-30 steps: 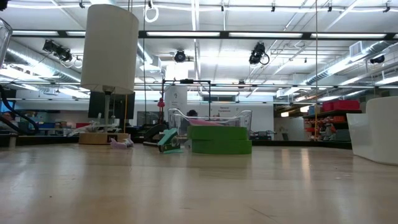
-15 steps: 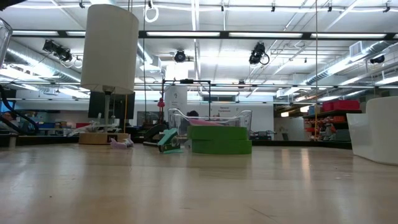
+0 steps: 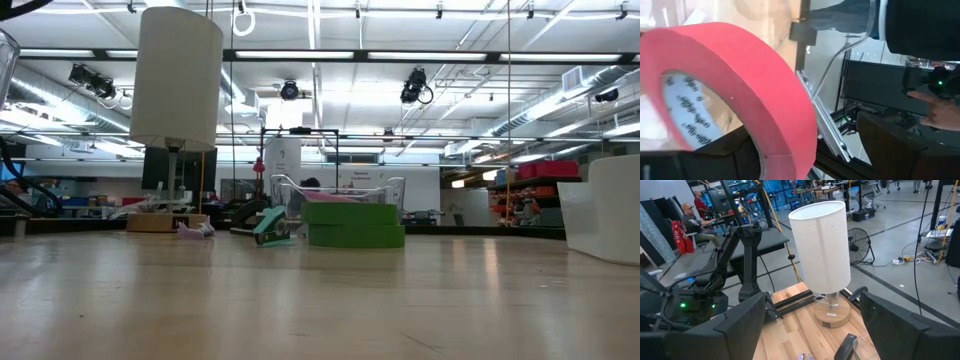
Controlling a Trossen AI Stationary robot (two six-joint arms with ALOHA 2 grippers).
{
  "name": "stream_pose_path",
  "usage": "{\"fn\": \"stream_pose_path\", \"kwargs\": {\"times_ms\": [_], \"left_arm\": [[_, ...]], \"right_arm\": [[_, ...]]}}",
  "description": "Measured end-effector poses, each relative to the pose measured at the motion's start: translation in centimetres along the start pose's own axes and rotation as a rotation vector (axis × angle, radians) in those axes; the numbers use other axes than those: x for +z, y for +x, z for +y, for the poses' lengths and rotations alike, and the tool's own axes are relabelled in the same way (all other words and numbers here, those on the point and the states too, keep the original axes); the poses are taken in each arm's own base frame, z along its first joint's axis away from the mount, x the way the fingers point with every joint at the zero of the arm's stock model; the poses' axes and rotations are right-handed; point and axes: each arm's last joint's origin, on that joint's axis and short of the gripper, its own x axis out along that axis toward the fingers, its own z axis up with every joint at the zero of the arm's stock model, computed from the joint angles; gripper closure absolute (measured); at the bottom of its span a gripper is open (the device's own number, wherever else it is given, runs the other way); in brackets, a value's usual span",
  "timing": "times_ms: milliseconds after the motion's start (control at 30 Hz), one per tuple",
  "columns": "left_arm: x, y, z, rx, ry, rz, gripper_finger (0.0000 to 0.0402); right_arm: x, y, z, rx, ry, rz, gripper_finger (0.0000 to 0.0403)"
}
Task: Pick and place Stapler, Stapler remover, tape
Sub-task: Put the pink tape into the bottom transparent bin, then put the green tape into the bottom transparent bin
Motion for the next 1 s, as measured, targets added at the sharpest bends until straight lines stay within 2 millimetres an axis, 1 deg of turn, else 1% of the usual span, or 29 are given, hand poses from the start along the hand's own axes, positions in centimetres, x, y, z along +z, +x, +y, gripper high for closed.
{"fn": "stream_pose_path", "kwargs": {"times_ms": [167, 333, 467, 667, 867, 1000], "left_arm": [[-0.2, 0.0, 0.6, 0.066, -0.029, -0.001, 0.0072], [-0.3, 0.0, 0.8, 0.088, -0.038, 0.001, 0.0049], [-0.3, 0.0, 0.7, 0.085, -0.044, 0.001, 0.0047], [-0.3, -0.3, 0.0, 0.039, -0.08, 0.066, 0.0046], [0.1, -1.1, -1.3, 0.015, -0.082, 0.053, 0.0046], [0.7, -1.7, -2.0, 0.01, -0.086, 0.014, 0.0046]], "right_arm": [[0.0, 0.0, 0.0, 0.0, 0.0, 0.0, 0.0083], [0.0, 0.0, 0.0, -0.001, 0.0, 0.0, 0.0083], [0.0, 0.0, 0.0, -0.001, 0.0, 0.0, 0.0083], [0.0, 0.0, 0.0, -0.001, 0.0, 0.0, 0.0083], [0.0, 0.0, 0.0, -0.002, -0.003, -0.001, 0.0083], [0.0, 0.0, 0.0, -0.001, -0.003, -0.001, 0.0083]]}}
